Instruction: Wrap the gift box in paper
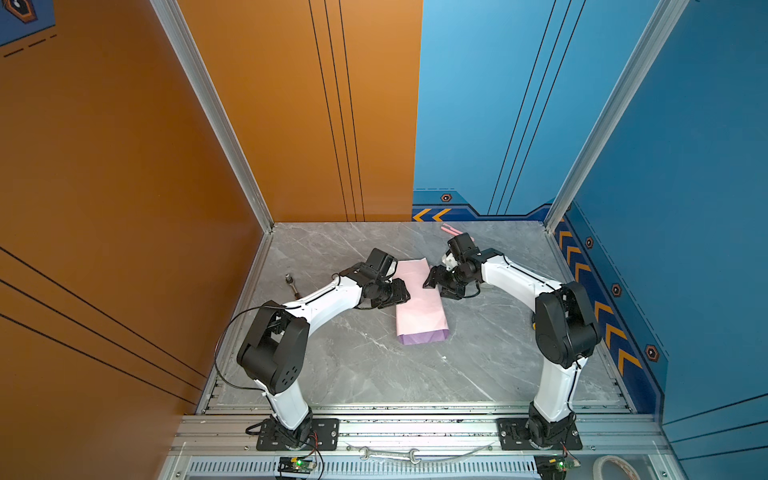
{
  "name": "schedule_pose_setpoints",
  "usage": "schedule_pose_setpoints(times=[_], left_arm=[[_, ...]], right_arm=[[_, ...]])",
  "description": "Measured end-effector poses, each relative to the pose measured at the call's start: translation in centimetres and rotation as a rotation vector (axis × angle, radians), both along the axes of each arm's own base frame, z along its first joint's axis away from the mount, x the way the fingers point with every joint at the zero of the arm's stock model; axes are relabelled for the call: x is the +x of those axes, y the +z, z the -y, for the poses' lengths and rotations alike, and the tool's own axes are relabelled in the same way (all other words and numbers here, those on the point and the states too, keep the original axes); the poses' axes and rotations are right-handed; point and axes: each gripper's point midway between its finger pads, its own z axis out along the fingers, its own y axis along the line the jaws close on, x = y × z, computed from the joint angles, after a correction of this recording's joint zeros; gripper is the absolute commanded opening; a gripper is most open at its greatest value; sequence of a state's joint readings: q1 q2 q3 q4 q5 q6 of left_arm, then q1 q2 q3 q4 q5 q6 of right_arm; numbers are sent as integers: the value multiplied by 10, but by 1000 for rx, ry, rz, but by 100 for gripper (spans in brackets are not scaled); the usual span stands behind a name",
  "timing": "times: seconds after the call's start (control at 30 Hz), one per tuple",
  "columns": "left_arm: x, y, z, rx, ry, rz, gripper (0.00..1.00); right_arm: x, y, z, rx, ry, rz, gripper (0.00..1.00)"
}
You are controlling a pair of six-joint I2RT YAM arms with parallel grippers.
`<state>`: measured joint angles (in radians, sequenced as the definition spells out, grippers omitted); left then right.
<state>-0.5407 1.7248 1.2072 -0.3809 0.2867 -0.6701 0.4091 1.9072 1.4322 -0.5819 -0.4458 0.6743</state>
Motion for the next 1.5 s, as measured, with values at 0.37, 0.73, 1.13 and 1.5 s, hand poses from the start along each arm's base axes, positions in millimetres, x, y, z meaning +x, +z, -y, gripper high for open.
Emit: schedule_pose_setpoints(times=[0.37, 0.73, 1.13, 1.5], left_arm=[[0, 2, 6, 41, -61, 34, 63], [20, 2, -13, 20, 12, 41, 65], [14, -19, 9, 6, -25, 3, 51], [14, -19, 10, 5, -25, 5, 51]], right_arm=[[-3, -6, 2, -60, 0, 8, 49], [-6, -8, 3, -91, -4, 27, 44], [-15, -8, 5, -73, -53, 21, 59], [-19, 6, 31, -58, -86, -10, 74]])
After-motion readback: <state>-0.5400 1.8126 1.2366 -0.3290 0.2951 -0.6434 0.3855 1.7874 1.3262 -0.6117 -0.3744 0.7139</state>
